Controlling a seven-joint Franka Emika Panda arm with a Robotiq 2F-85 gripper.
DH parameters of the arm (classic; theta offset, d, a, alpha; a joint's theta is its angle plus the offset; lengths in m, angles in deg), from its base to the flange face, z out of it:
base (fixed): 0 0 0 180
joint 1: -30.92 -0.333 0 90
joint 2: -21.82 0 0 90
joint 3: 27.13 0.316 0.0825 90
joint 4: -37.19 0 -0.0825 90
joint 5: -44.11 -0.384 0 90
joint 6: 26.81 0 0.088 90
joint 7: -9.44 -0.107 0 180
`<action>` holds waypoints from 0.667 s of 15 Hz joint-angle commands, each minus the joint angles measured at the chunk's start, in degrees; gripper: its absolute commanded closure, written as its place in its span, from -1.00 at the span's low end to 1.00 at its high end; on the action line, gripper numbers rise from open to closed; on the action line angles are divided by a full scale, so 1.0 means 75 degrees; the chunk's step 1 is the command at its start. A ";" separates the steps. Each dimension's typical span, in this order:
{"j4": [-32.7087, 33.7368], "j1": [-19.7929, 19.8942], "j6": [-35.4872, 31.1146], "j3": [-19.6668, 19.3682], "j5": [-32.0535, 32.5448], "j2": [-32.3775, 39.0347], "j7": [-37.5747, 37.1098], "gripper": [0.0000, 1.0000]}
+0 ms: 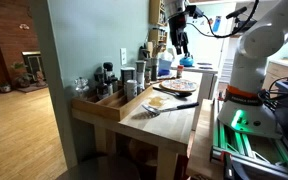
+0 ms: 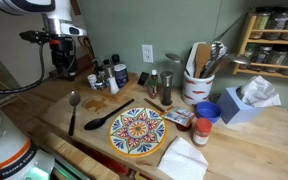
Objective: Use a tissue to wipe the wet part of the counter
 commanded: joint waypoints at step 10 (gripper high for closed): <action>0.0762 0.1508 -0.1162 -0.1379 0.0379 0.1177 -0.0269 -1.00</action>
